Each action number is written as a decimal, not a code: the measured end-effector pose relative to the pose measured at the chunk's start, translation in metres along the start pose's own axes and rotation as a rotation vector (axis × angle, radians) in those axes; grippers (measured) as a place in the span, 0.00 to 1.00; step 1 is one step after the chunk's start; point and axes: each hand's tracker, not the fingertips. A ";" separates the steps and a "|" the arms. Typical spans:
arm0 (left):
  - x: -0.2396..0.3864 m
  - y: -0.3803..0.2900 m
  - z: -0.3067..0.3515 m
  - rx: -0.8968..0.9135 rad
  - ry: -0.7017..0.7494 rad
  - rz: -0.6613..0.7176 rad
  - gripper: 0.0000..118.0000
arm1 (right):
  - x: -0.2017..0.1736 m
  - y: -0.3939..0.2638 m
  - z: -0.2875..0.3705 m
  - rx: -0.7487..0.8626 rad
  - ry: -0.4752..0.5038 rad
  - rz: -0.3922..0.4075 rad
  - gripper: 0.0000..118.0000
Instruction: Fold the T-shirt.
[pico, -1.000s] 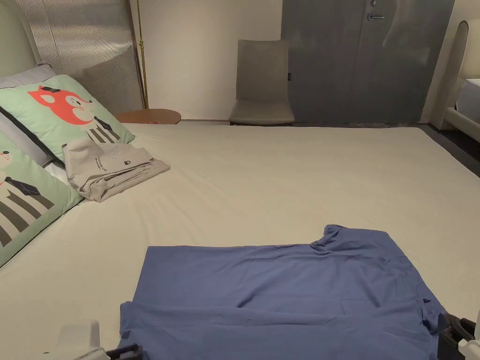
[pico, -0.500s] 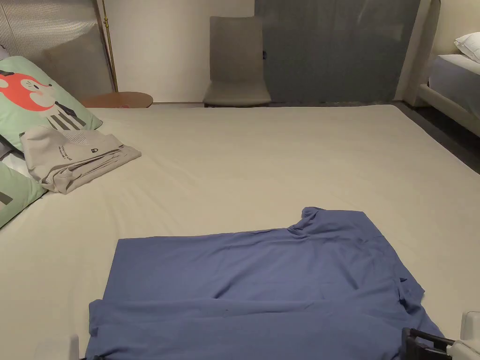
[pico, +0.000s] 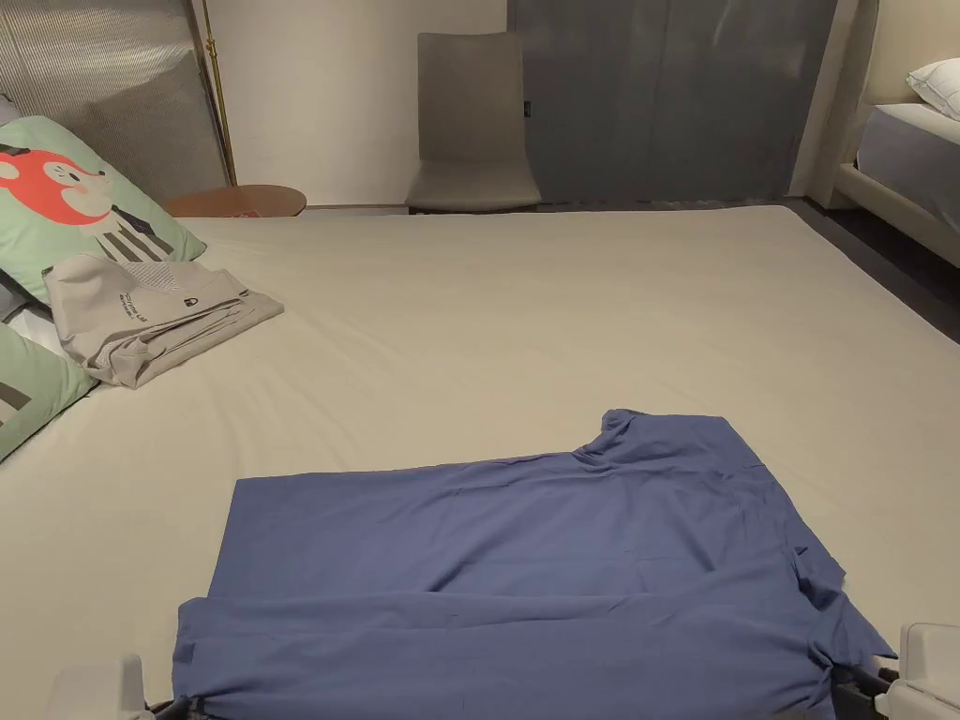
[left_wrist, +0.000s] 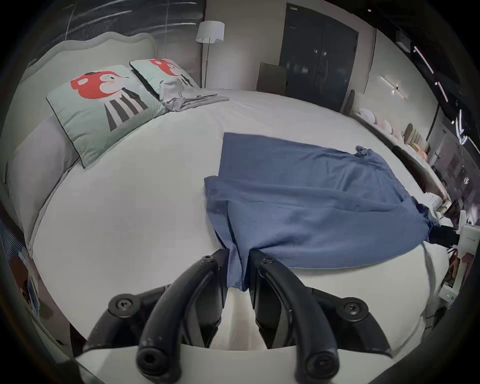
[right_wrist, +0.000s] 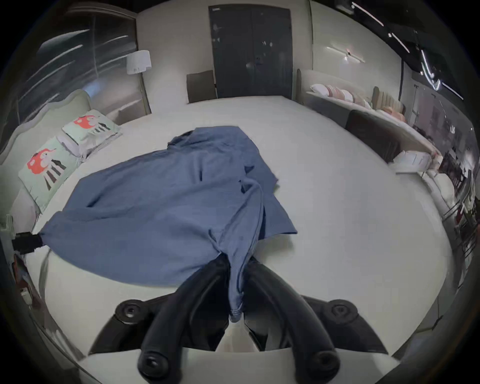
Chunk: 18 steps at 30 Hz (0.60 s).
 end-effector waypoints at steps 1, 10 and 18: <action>0.000 0.001 0.005 0.008 -0.017 0.013 0.09 | 0.000 0.003 0.009 0.007 0.009 0.000 0.06; -0.012 -0.021 0.061 0.046 -0.010 0.040 0.09 | 0.013 -0.016 0.085 0.032 0.044 -0.045 0.06; -0.019 -0.082 0.061 -0.055 0.018 0.043 0.09 | 0.017 -0.076 0.073 -0.108 0.023 -0.034 0.06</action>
